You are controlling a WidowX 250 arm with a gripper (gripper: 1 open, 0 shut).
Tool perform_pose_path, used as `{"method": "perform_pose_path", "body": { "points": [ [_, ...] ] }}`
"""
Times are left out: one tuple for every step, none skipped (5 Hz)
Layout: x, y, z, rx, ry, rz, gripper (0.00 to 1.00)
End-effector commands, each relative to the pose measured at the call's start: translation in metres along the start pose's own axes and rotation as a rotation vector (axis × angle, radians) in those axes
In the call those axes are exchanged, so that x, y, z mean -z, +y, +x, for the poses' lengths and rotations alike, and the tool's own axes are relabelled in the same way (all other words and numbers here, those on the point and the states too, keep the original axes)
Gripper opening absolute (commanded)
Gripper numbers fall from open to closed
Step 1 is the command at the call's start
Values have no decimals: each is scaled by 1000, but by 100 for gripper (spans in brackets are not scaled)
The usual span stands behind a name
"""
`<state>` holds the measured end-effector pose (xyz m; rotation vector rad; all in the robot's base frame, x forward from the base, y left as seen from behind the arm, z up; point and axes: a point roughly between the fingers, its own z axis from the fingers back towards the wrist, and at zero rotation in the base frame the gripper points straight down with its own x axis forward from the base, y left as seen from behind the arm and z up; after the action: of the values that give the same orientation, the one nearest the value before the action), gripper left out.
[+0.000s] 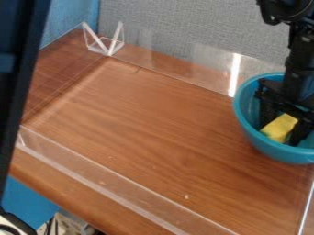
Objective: Put the yellow object in the blue bowl
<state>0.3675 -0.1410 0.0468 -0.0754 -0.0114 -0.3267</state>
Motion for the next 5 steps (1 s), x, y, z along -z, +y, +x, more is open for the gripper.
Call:
{"method": "perform_pose_path", "body": {
  "points": [
    [-50, 3, 7, 10, -143, -19, 100],
    [-59, 12, 6, 3, -174, -33, 100],
    [-83, 15, 9, -24, -200, -36, 100],
    [-101, 17, 14, -49, -217, -36, 100],
    [-110, 27, 11, -108, -232, -25, 100]
  ]
}}
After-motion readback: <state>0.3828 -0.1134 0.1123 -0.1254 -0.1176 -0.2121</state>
